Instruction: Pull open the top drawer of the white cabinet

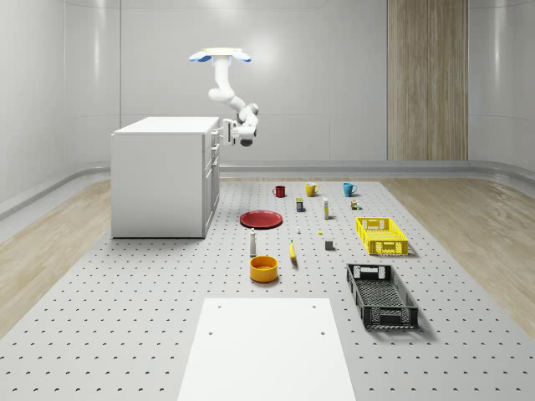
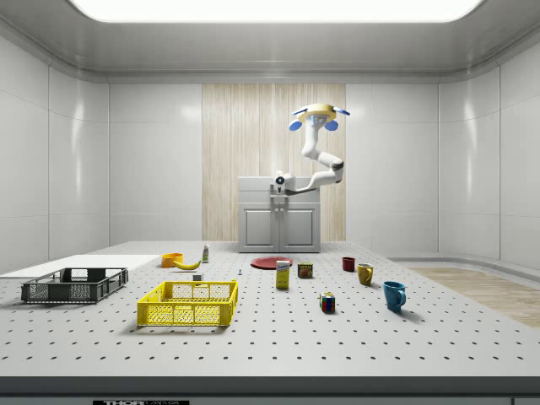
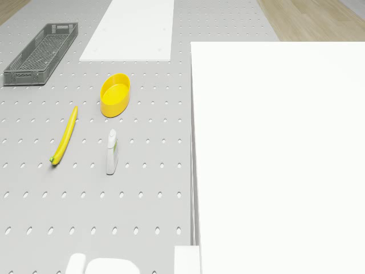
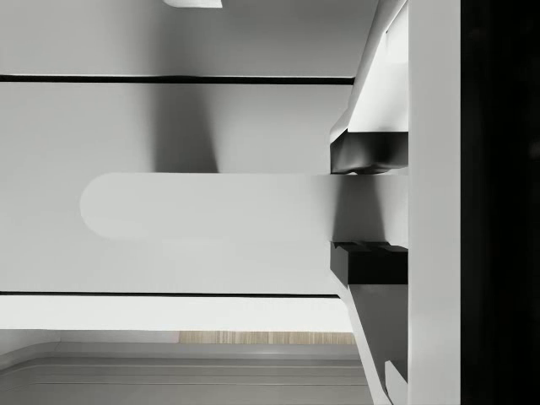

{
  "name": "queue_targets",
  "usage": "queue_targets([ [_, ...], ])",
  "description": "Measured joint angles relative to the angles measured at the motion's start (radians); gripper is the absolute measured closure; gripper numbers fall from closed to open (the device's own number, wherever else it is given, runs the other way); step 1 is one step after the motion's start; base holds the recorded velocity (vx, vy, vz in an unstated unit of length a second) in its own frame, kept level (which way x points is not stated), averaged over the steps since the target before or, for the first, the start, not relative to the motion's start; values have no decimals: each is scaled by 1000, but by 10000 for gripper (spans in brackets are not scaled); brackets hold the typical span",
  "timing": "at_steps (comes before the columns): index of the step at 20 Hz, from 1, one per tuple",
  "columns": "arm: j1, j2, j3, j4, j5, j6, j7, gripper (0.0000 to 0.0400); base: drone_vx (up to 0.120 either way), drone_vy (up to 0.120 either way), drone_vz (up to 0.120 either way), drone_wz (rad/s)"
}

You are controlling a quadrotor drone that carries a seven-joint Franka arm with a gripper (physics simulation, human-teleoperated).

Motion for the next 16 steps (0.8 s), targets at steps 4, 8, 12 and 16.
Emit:
queue_targets([
  [4,9,-10,-15,13,-18,-8,12,289,0,0,0,0],
  [8,18,-20,-30,26,-36,-15,23,293,0,0,0,0],
  [12,27,-29,-41,35,-51,-19,33,294,0,0,0,0],
  [16,36,-39,-53,46,-67,-24,43,295,0,0,0,0],
])
